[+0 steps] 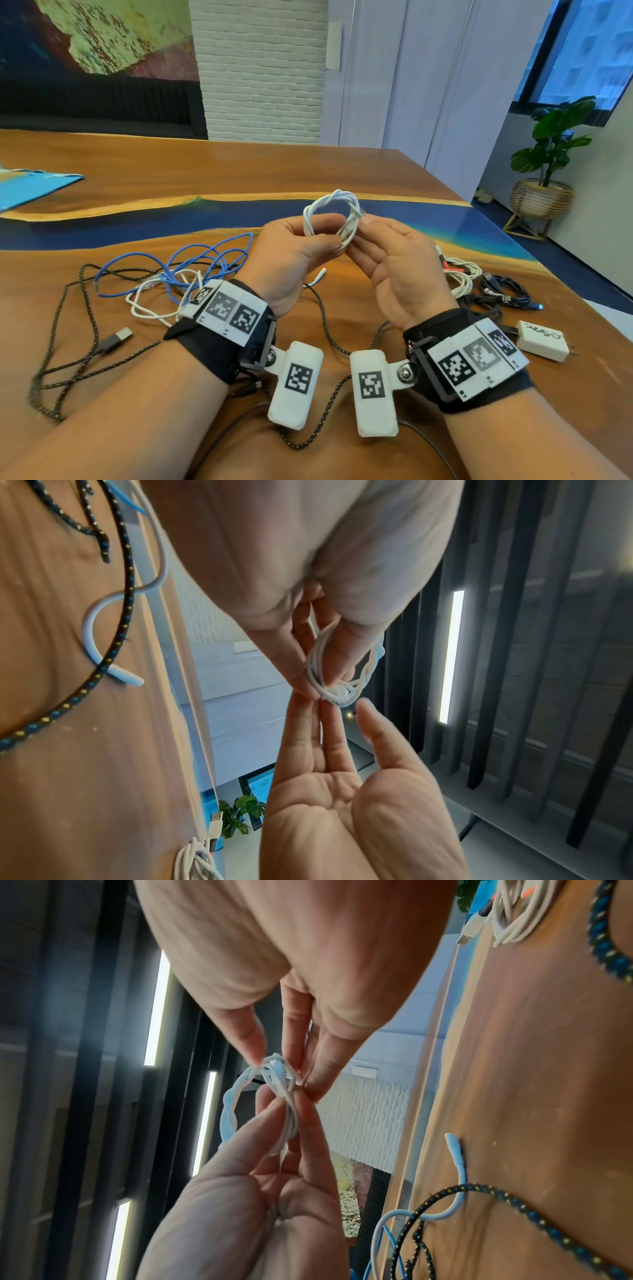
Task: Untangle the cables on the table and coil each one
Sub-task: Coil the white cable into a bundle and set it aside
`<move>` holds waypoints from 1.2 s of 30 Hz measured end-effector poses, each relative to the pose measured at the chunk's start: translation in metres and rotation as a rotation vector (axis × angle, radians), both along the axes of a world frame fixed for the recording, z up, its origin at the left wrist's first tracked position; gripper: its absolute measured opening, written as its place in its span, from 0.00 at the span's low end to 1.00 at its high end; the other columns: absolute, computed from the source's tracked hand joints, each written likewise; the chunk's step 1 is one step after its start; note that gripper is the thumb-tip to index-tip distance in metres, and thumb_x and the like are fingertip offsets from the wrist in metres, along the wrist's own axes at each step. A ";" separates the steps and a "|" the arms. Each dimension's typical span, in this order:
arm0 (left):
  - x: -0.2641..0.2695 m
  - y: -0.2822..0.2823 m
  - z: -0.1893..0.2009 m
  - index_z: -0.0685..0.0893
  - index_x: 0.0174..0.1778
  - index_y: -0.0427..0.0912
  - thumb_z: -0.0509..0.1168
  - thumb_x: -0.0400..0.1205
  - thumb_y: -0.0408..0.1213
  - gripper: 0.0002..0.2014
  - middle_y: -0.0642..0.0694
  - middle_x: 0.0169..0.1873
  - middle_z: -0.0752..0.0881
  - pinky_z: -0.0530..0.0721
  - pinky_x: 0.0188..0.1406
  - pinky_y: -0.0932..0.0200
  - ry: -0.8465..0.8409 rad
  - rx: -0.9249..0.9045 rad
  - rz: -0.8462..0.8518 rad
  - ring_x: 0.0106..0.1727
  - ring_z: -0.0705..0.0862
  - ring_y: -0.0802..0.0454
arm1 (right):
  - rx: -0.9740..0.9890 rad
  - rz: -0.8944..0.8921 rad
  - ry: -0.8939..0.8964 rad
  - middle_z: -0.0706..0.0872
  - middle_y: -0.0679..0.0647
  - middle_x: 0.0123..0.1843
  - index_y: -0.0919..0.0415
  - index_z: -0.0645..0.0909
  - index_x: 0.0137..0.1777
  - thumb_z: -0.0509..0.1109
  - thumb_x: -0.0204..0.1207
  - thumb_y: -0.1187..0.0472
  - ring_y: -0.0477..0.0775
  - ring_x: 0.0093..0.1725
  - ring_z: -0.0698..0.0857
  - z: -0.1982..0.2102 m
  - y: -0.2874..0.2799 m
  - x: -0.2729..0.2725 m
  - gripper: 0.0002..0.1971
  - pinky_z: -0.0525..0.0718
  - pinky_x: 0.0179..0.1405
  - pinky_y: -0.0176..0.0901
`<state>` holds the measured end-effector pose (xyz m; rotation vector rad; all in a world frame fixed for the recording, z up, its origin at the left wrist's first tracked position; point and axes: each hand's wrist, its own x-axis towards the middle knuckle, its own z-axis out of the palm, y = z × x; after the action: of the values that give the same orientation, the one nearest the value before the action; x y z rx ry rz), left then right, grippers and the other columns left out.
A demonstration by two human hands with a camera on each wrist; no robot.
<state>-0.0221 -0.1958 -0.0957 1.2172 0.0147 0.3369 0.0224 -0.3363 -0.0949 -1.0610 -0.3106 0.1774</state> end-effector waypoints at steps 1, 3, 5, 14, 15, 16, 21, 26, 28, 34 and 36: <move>0.000 -0.001 0.000 0.90 0.52 0.33 0.69 0.78 0.16 0.12 0.36 0.47 0.93 0.91 0.54 0.55 0.000 0.020 0.010 0.48 0.92 0.46 | -0.024 -0.003 -0.017 0.93 0.66 0.54 0.69 0.87 0.59 0.74 0.79 0.69 0.62 0.55 0.93 0.000 0.000 0.000 0.10 0.92 0.55 0.49; -0.002 -0.004 0.000 0.91 0.52 0.33 0.71 0.78 0.17 0.11 0.36 0.46 0.93 0.91 0.54 0.55 -0.001 0.068 0.018 0.47 0.92 0.46 | -0.083 -0.056 -0.054 0.93 0.64 0.51 0.70 0.86 0.60 0.78 0.75 0.69 0.62 0.51 0.93 -0.001 0.000 0.001 0.14 0.92 0.53 0.51; -0.003 -0.005 0.001 0.91 0.49 0.35 0.72 0.80 0.21 0.07 0.37 0.44 0.94 0.91 0.53 0.54 0.000 0.078 0.018 0.46 0.92 0.46 | -0.086 -0.080 -0.050 0.93 0.63 0.48 0.71 0.85 0.60 0.79 0.73 0.71 0.61 0.48 0.93 -0.002 0.000 0.002 0.16 0.92 0.51 0.51; 0.000 0.006 0.007 0.86 0.48 0.35 0.74 0.83 0.38 0.09 0.39 0.40 0.91 0.90 0.35 0.61 0.039 -0.012 0.088 0.39 0.91 0.45 | 0.036 0.054 0.080 0.91 0.61 0.44 0.66 0.83 0.59 0.71 0.81 0.70 0.55 0.43 0.91 0.000 0.000 0.002 0.08 0.91 0.43 0.43; 0.000 0.007 0.006 0.87 0.49 0.35 0.73 0.83 0.37 0.08 0.38 0.41 0.90 0.89 0.34 0.62 0.045 -0.017 0.095 0.39 0.91 0.45 | 0.044 0.085 0.094 0.91 0.59 0.43 0.65 0.84 0.58 0.70 0.82 0.70 0.53 0.41 0.90 0.000 0.000 0.002 0.07 0.90 0.41 0.42; 0.001 0.009 0.006 0.87 0.49 0.35 0.73 0.83 0.36 0.07 0.38 0.41 0.90 0.89 0.33 0.62 0.048 -0.017 0.097 0.39 0.90 0.46 | 0.050 0.122 0.105 0.91 0.58 0.43 0.64 0.84 0.57 0.69 0.83 0.69 0.52 0.41 0.90 0.000 0.000 0.002 0.06 0.90 0.41 0.41; 0.001 0.012 0.003 0.89 0.50 0.36 0.72 0.83 0.34 0.05 0.40 0.41 0.90 0.88 0.35 0.63 0.035 0.012 0.051 0.38 0.88 0.50 | 0.084 0.221 0.147 0.92 0.61 0.47 0.64 0.84 0.60 0.66 0.83 0.70 0.55 0.47 0.93 -0.003 -0.002 0.002 0.09 0.93 0.50 0.47; 0.000 0.017 0.003 0.90 0.51 0.37 0.74 0.81 0.28 0.04 0.41 0.43 0.90 0.88 0.40 0.61 -0.001 0.092 0.010 0.42 0.89 0.50 | 0.090 0.217 0.149 0.92 0.64 0.50 0.65 0.83 0.64 0.65 0.83 0.71 0.59 0.51 0.92 -0.005 0.000 0.004 0.12 0.92 0.57 0.54; -0.001 0.016 0.003 0.89 0.52 0.37 0.74 0.80 0.25 0.07 0.41 0.43 0.91 0.88 0.44 0.60 -0.008 0.134 -0.024 0.44 0.90 0.50 | 0.077 0.201 0.141 0.92 0.63 0.50 0.64 0.84 0.63 0.65 0.84 0.71 0.57 0.49 0.92 -0.005 0.000 0.005 0.11 0.92 0.56 0.53; -0.002 0.015 0.005 0.90 0.50 0.35 0.74 0.77 0.19 0.10 0.31 0.50 0.92 0.92 0.53 0.50 0.031 0.257 -0.010 0.49 0.92 0.41 | -0.004 0.147 0.119 0.92 0.60 0.48 0.62 0.85 0.63 0.67 0.83 0.71 0.56 0.47 0.92 -0.004 -0.003 0.005 0.12 0.89 0.60 0.56; -0.002 0.015 0.005 0.89 0.48 0.34 0.72 0.77 0.17 0.10 0.32 0.48 0.93 0.93 0.51 0.51 0.052 0.243 0.010 0.48 0.93 0.41 | 0.000 0.153 0.117 0.92 0.60 0.49 0.61 0.85 0.65 0.67 0.83 0.70 0.56 0.48 0.92 -0.005 -0.003 0.005 0.13 0.89 0.60 0.56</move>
<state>-0.0242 -0.1807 -0.0903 1.4665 0.0251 0.3219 0.0278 -0.3389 -0.0996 -1.0225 -0.2859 0.3747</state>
